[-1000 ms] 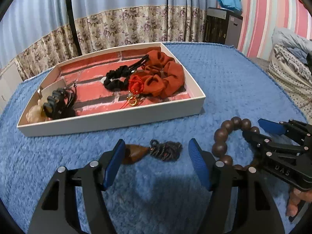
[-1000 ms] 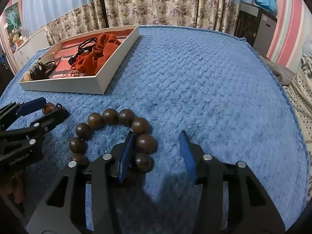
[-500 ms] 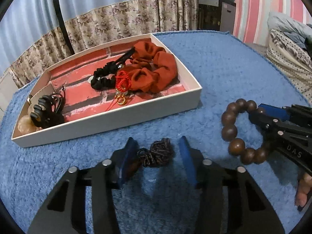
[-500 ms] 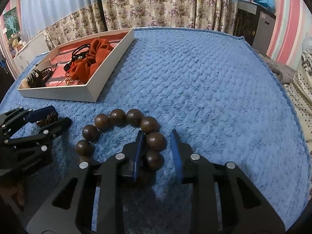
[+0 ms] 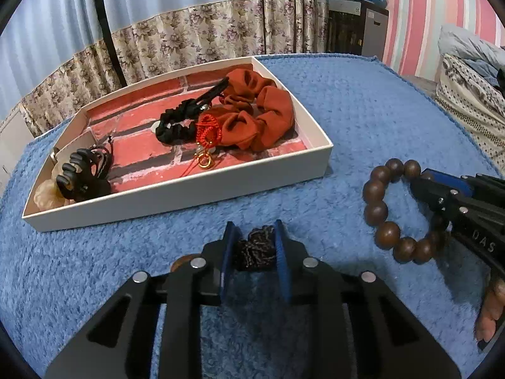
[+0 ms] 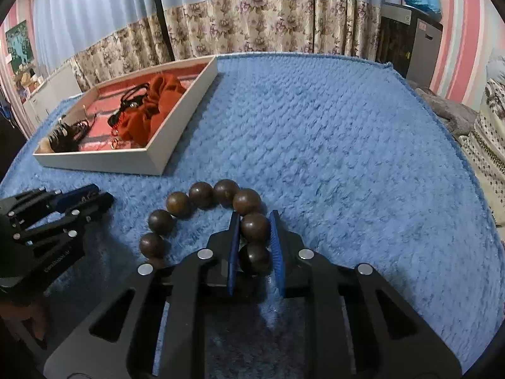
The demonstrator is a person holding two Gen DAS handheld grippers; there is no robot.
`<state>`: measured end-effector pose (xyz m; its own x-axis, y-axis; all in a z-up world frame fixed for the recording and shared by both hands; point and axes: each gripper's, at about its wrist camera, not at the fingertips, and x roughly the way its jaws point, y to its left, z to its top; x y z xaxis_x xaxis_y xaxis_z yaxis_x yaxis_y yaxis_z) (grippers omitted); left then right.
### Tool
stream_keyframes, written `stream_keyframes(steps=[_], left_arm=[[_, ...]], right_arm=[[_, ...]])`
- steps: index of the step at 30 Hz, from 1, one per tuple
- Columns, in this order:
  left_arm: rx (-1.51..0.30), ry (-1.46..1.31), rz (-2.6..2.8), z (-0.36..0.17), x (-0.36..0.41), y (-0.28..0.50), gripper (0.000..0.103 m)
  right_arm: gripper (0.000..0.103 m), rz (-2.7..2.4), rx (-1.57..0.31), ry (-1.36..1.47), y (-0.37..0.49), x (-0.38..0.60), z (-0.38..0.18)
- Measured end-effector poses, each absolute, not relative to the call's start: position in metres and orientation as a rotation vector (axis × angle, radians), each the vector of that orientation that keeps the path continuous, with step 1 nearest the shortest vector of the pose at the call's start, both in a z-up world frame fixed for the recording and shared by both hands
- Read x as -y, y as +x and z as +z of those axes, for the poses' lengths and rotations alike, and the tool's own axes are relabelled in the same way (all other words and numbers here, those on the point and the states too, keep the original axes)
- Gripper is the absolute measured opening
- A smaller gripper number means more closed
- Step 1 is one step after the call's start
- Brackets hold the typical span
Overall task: Organize jewelry
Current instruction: 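Grasp the teardrop pendant cord with the left tool while the right tool grasps the wooden bead bracelet, then drop the pendant into the tray with the left tool while the right tool drops the bead bracelet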
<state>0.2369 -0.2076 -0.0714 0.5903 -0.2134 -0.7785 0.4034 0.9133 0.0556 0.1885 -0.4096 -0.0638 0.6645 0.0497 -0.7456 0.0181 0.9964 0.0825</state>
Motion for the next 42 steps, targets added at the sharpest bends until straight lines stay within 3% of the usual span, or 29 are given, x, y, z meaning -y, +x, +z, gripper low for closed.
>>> stream_keyframes(steps=[15, 25, 32, 42], left_arm=[[-0.765, 0.140, -0.363, -0.003, 0.151, 0.231, 0.021], [-0.693, 0.124, -0.316, 0.036, 0.100, 0.282, 0.021], [-0.709, 0.133, -0.318, 0.033, 0.084, 0.333, 0.021], [-0.753, 0.099, -0.285, -0.023, 0.081, 0.379, 0.022]], right_arm=[[0.019, 0.104, -0.675, 0.051, 0.182, 0.363, 0.021], [0.019, 0.174, -0.595, 0.049, 0.229, 0.314, 0.069], [0.019, 0.241, -0.635, 0.083, 0.284, 0.272, 0.054], [0.020, 0.104, -0.735, 0.024, 0.339, 0.274, -0.014]])
